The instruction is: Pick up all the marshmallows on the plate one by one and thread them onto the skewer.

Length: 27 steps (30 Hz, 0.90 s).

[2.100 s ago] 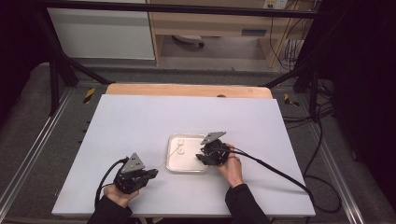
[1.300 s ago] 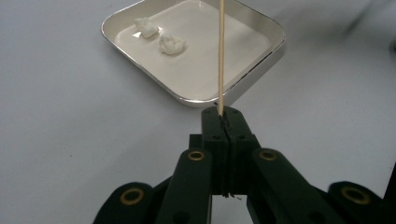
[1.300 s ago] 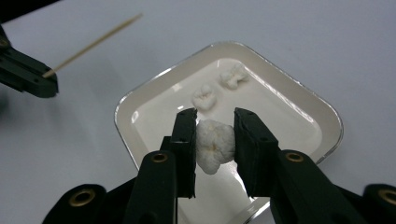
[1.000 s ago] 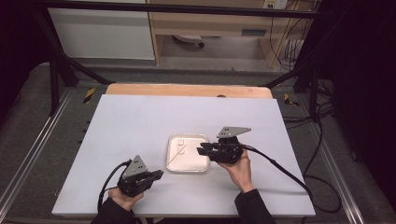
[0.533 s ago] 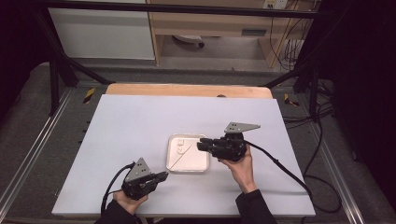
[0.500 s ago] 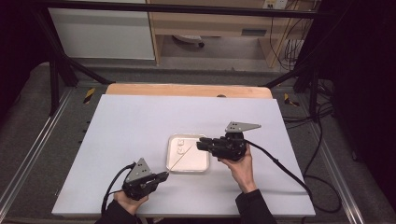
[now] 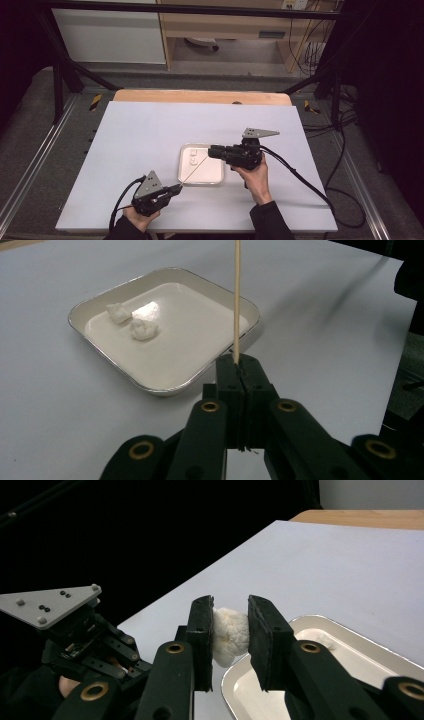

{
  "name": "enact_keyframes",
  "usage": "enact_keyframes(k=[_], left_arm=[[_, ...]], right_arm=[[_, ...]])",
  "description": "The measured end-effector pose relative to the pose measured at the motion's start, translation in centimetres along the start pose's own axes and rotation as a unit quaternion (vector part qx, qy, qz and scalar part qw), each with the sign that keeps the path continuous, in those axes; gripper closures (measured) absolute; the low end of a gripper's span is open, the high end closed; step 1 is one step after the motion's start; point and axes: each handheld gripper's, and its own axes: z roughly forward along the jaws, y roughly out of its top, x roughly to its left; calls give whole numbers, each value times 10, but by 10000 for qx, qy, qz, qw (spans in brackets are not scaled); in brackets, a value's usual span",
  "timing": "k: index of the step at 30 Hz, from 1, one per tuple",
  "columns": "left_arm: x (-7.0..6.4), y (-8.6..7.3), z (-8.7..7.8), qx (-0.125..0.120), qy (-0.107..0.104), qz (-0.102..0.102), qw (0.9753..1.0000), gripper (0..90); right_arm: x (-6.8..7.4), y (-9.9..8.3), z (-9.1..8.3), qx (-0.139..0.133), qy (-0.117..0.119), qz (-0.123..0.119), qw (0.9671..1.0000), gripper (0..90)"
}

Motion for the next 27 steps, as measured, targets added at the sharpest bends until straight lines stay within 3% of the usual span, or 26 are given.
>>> enact_keyframes(k=[17,27], left_arm=[[0,-2,-1,-106,31,-89,9999,885],[-1,-3,-1,-184,91,-99,9997,886]], right_arm=[[0,-7,9,-89,224,281,9993,758],[3,-11,13,-222,292,305,9989,786]])
